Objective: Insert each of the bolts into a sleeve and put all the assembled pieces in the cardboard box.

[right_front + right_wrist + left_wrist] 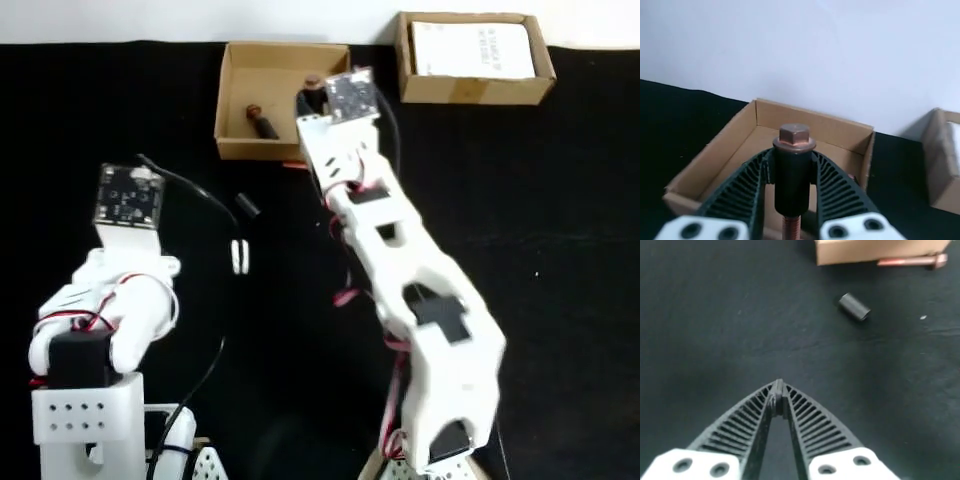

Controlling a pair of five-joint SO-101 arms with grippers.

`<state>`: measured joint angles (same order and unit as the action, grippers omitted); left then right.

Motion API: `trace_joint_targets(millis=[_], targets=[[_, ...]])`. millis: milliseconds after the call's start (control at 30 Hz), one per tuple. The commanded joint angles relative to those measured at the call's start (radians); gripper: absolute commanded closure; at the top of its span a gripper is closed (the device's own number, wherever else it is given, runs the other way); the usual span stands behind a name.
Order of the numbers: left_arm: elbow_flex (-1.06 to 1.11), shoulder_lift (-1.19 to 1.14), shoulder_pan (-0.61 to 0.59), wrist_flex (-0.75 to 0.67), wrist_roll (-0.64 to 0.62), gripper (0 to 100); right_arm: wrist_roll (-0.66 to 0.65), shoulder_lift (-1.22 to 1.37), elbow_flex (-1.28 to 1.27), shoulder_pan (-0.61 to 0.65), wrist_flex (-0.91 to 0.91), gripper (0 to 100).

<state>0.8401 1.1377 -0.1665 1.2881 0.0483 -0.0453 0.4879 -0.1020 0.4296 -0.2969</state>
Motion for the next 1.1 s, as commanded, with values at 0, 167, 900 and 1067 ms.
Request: trace_joint_targets(millis=[0,167,900,1067], targets=[[-0.002,-0.018,-0.039,-0.011,0.003,99,-0.006,0.166,0.292,-0.012,-0.021,99.0],[-0.045,-0.025,-0.041,0.003,0.003,99,-0.026,0.384,0.522,-0.025,-0.019,96.6],[-0.283,-0.664,-0.357,-0.04,-0.115,86,0.044,0.104,0.656,0.071,0.753,78.9],[-0.383,-0.975,-0.331,-0.087,-0.118,86,0.121,0.028,0.665,0.151,1.018,78.9]])
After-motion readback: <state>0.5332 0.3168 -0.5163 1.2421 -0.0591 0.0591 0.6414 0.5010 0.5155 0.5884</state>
